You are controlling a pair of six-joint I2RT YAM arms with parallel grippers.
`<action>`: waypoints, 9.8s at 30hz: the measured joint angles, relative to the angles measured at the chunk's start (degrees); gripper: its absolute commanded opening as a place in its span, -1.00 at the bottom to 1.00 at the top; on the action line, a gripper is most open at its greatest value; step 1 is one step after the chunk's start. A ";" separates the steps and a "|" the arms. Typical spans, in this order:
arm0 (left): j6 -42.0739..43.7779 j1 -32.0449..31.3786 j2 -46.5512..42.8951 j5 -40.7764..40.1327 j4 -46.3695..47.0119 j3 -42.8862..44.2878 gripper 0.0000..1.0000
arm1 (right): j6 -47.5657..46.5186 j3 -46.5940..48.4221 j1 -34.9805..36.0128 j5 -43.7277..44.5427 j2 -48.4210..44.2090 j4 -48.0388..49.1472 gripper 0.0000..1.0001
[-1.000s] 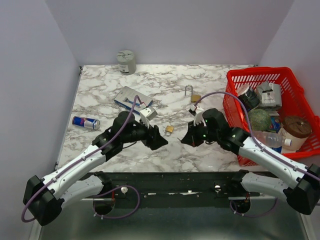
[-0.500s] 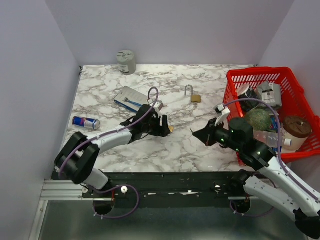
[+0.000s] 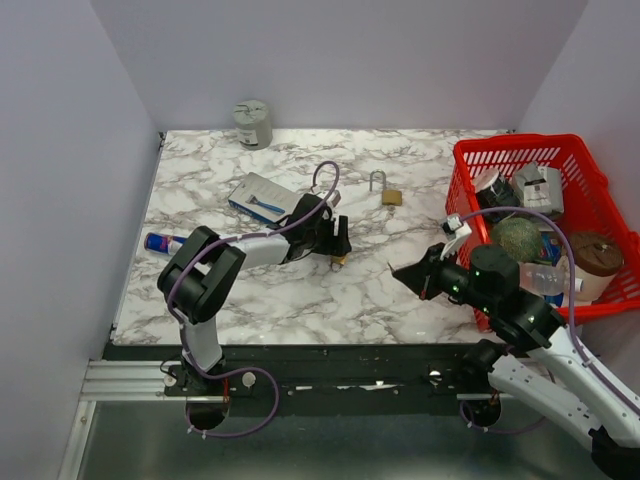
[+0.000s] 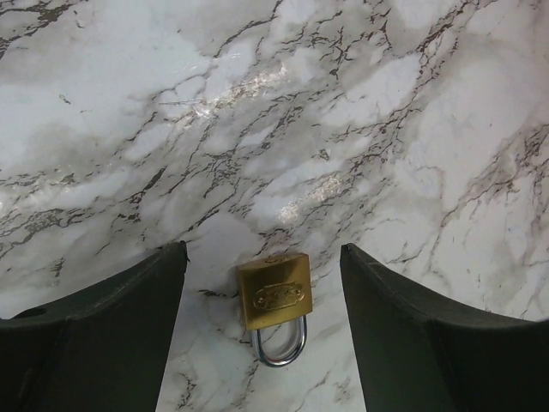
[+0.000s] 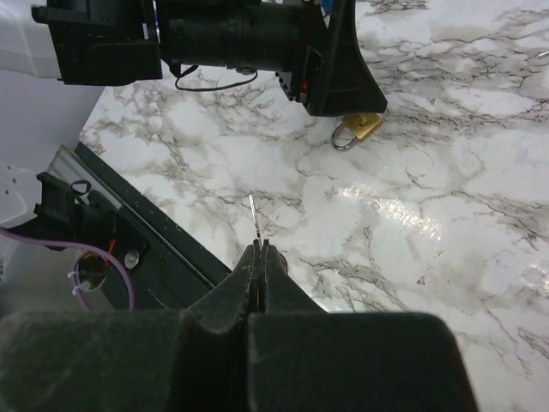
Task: Unlock with the key
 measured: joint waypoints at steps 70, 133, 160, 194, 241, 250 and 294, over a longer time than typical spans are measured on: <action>6.84 -10.47 -2.01 -12.15 -37.33 16.22 0.60 | 1.29 -0.74 0.00 -1.16 6.01 1.51 -0.99; -6.32 5.55 -13.29 6.64 -18.47 1.27 -1.00 | 4.09 -3.85 3.69 3.23 17.18 8.33 -0.99; -15.87 6.21 -17.86 9.46 -9.90 -3.72 -1.00 | 12.85 0.55 10.86 15.47 46.77 38.91 -0.99; -16.28 6.40 -18.12 9.75 -8.28 -3.89 -1.00 | 13.29 1.33 8.70 15.41 49.44 42.23 -0.99; -18.99 6.97 -18.10 9.68 -6.40 -4.74 -1.00 | 16.92 -3.39 11.15 22.40 49.57 52.35 -0.99; -21.64 7.61 -18.12 9.68 -4.79 -6.25 -1.00 | 20.44 -4.11 11.47 25.09 50.05 53.70 -0.99; -27.12 10.01 -18.12 8.59 0.24 -8.87 -1.00 | 22.67 -0.55 12.20 26.84 57.53 57.57 -0.99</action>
